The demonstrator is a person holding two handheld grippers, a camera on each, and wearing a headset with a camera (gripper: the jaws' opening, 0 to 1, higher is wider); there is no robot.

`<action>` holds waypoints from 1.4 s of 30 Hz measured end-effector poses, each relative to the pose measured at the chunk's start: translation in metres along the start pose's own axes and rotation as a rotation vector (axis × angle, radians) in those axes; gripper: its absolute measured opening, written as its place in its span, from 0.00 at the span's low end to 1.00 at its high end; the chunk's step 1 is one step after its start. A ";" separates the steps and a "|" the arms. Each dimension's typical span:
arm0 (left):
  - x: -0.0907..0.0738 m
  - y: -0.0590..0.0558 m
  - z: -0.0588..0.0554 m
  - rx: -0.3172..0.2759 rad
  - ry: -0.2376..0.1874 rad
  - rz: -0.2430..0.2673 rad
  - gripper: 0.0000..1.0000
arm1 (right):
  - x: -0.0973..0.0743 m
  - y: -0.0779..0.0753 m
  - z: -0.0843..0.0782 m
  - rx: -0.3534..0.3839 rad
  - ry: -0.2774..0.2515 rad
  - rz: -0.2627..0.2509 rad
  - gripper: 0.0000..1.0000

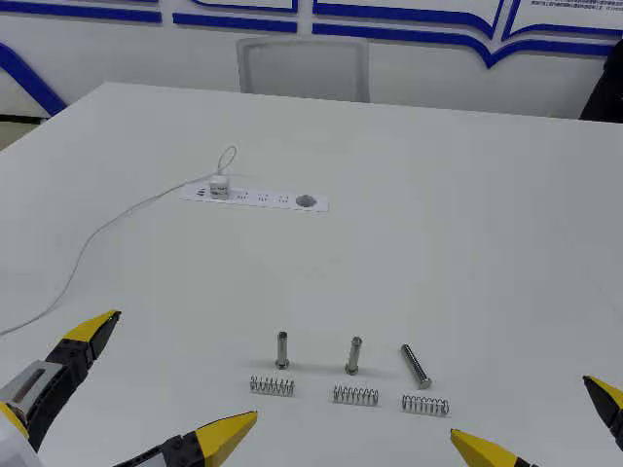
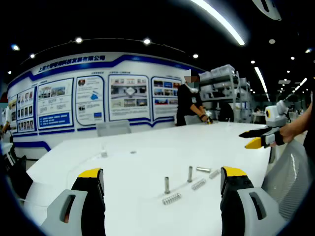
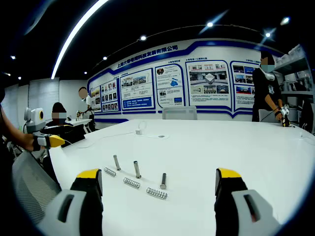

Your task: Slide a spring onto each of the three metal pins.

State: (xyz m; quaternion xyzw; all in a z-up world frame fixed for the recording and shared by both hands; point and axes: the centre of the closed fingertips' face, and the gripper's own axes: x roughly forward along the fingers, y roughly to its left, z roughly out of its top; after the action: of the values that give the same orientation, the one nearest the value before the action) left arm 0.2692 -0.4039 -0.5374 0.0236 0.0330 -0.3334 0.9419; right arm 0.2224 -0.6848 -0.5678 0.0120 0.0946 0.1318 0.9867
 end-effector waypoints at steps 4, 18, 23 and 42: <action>0.000 0.000 -0.002 -0.009 0.012 0.001 1.00 | 0.000 0.000 -0.002 0.000 0.010 0.002 0.96; 0.001 -0.007 -0.005 -0.003 0.027 -0.032 0.99 | 0.001 0.002 -0.007 0.010 0.032 0.013 0.95; 0.002 -0.010 -0.008 0.000 0.040 -0.043 0.98 | 0.001 0.001 -0.008 0.024 0.033 0.013 0.95; 0.001 -0.009 -0.015 -0.009 0.074 -0.050 0.97 | 0.001 0.001 -0.017 0.032 0.081 0.014 0.93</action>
State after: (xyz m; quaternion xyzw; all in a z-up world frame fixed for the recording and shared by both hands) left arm 0.2636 -0.4110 -0.5525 0.0306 0.0699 -0.3557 0.9315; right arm 0.2202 -0.6834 -0.5846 0.0231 0.1363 0.1375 0.9808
